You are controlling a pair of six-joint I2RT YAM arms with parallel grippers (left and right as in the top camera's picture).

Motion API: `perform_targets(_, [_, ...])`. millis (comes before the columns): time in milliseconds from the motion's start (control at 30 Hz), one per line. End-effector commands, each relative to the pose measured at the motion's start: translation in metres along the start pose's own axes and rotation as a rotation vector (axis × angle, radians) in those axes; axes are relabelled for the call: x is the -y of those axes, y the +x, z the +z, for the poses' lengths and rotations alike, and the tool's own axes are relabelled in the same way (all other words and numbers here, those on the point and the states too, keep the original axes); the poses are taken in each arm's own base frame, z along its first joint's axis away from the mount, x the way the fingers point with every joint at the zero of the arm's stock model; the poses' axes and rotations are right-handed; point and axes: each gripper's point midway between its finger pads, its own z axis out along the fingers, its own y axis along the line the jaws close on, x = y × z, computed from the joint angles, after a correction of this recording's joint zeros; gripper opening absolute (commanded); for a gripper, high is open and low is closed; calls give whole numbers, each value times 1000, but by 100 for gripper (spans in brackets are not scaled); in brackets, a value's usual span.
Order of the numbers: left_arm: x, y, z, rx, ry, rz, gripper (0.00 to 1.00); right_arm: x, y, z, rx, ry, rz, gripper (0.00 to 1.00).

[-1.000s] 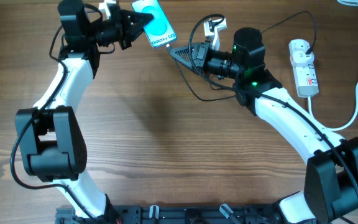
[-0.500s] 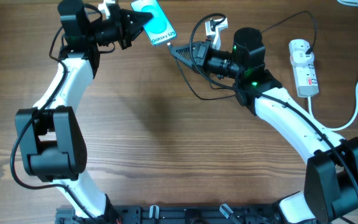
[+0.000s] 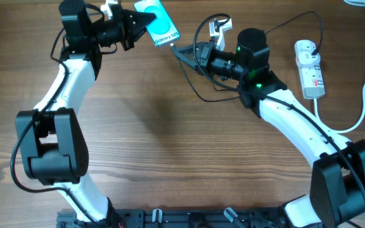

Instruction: Plug charger to phone and switch on socket

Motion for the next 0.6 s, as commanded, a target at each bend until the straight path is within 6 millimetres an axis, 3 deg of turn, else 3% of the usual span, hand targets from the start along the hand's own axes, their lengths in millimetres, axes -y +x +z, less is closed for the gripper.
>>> perform_targets(0, [8,5,-1,-28,14,18,4,0,1,1,9,2,1,4])
perform_targets(567, [8,10,5,-42,14,23,4,-1,-2,3,38,7,30,4])
